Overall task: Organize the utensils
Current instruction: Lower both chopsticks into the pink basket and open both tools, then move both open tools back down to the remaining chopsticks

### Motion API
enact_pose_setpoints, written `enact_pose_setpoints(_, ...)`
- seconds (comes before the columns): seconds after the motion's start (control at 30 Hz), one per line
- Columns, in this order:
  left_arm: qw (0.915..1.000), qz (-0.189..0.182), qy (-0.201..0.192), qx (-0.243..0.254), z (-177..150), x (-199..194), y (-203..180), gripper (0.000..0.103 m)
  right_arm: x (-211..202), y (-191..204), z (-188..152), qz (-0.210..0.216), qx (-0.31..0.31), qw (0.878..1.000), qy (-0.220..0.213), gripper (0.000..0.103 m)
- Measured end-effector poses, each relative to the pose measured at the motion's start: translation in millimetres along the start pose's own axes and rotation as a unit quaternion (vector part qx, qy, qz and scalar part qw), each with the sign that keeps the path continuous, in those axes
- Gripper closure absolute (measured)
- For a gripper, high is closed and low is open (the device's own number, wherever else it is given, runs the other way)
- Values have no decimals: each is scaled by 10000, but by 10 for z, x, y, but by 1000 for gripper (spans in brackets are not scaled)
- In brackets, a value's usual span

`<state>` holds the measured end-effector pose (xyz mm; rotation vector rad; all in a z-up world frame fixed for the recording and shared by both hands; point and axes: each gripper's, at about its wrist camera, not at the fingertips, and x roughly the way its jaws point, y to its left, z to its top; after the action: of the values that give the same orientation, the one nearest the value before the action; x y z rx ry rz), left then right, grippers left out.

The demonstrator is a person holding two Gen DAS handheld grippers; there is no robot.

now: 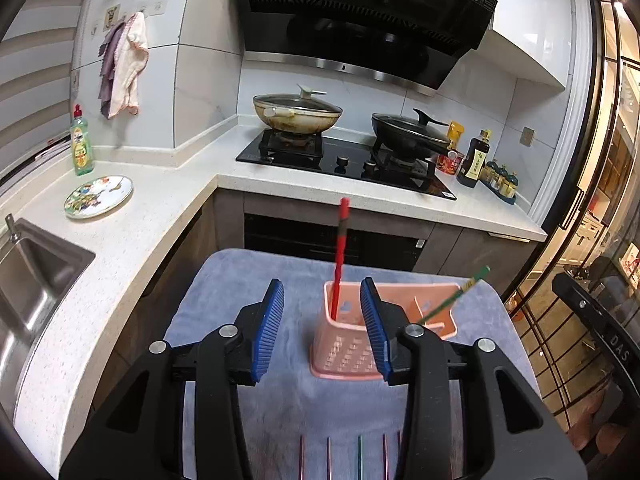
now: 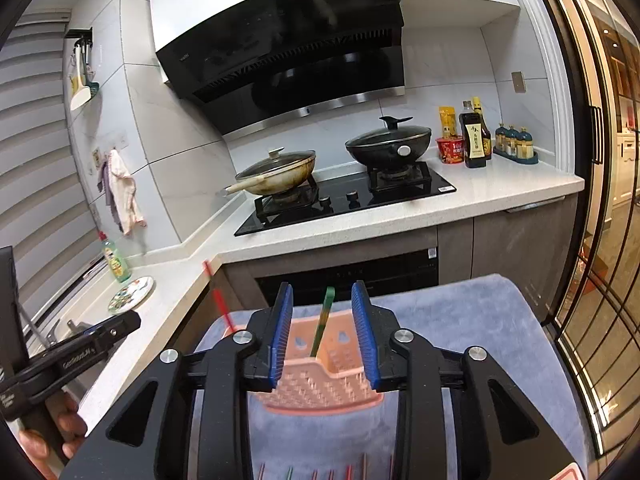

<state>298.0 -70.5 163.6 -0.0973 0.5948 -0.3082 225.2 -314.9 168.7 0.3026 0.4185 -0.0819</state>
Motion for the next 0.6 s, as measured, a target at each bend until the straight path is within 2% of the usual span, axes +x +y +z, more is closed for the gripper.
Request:
enact_pose_setpoints(0.33, 9995, 149, 284, 53, -650, -466, 141, 65, -619, -30, -741, -132, -261, 9984, 490, 70)
enact_pose_setpoints(0.4, 9991, 153, 390, 59, -812, -541, 163, 65, -705, -35, -903, -135, -288, 9976, 616, 66)
enact_pose_setpoints(0.6, 9973, 237, 688, 93, -1304, -709, 214, 65, -890, -68, -1401, -354, -490, 9935, 966, 65)
